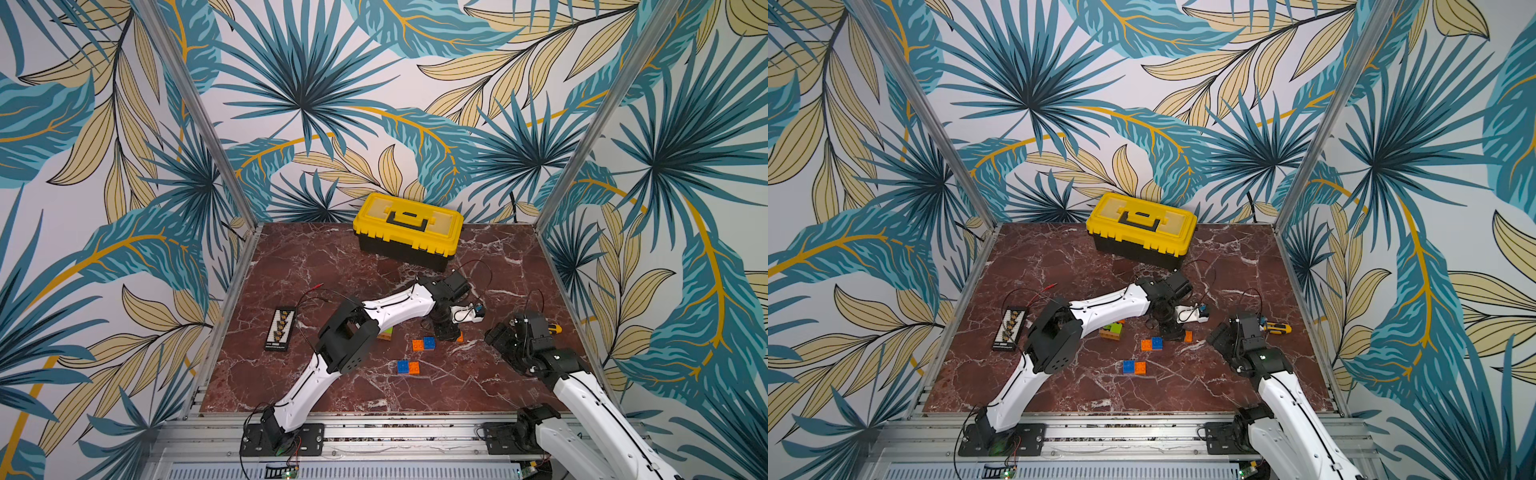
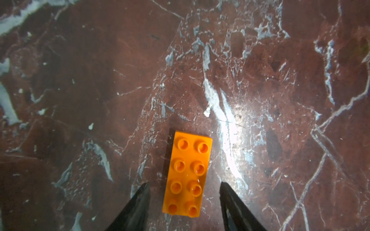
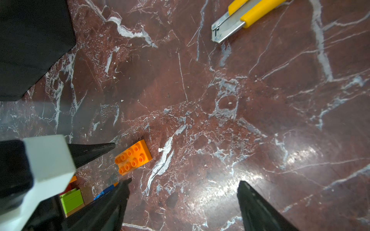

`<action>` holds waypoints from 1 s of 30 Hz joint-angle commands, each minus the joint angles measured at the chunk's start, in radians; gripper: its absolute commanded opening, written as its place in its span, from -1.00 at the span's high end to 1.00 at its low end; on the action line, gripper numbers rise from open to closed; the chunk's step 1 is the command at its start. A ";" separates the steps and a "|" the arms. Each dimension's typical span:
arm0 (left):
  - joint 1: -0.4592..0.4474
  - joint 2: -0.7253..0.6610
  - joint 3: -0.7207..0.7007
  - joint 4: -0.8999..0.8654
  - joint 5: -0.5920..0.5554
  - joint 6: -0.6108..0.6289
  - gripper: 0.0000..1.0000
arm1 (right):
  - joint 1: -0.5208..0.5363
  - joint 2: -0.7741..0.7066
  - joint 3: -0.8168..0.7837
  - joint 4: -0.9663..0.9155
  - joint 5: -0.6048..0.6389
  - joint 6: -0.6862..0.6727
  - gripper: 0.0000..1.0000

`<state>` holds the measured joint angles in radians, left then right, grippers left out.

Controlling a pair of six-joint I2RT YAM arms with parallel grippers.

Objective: Assemble the number 5 with lego
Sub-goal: Place the lego brick at the center of the board, then pick up the lego brick from the center of the board.

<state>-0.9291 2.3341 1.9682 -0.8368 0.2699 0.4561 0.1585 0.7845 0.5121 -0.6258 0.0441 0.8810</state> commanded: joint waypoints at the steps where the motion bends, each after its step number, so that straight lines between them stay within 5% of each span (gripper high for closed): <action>1: 0.002 -0.067 0.038 0.023 0.013 -0.072 -0.20 | -0.002 0.001 -0.015 0.013 -0.030 -0.032 -0.73; 8: 0.058 -0.429 -0.416 0.516 0.080 -0.393 -0.27 | 0.016 0.161 0.023 0.076 -0.141 -0.073 -0.71; 15: 0.151 -0.785 -0.895 0.948 -0.070 -0.749 -0.43 | 0.151 0.326 0.126 0.054 -0.017 -0.104 -0.72; 22: 0.177 -1.075 -1.114 0.900 -0.319 -0.846 -0.99 | 0.287 0.511 0.259 0.020 0.122 -0.131 -0.76; 30: 0.193 -1.304 -1.300 0.832 -0.519 -1.005 -0.99 | 0.332 0.665 0.342 0.053 0.100 -0.144 -0.77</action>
<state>-0.7490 1.0729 0.7326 0.0246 -0.1471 -0.4526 0.4789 1.4162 0.8379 -0.5735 0.1349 0.7540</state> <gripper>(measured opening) 0.997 0.884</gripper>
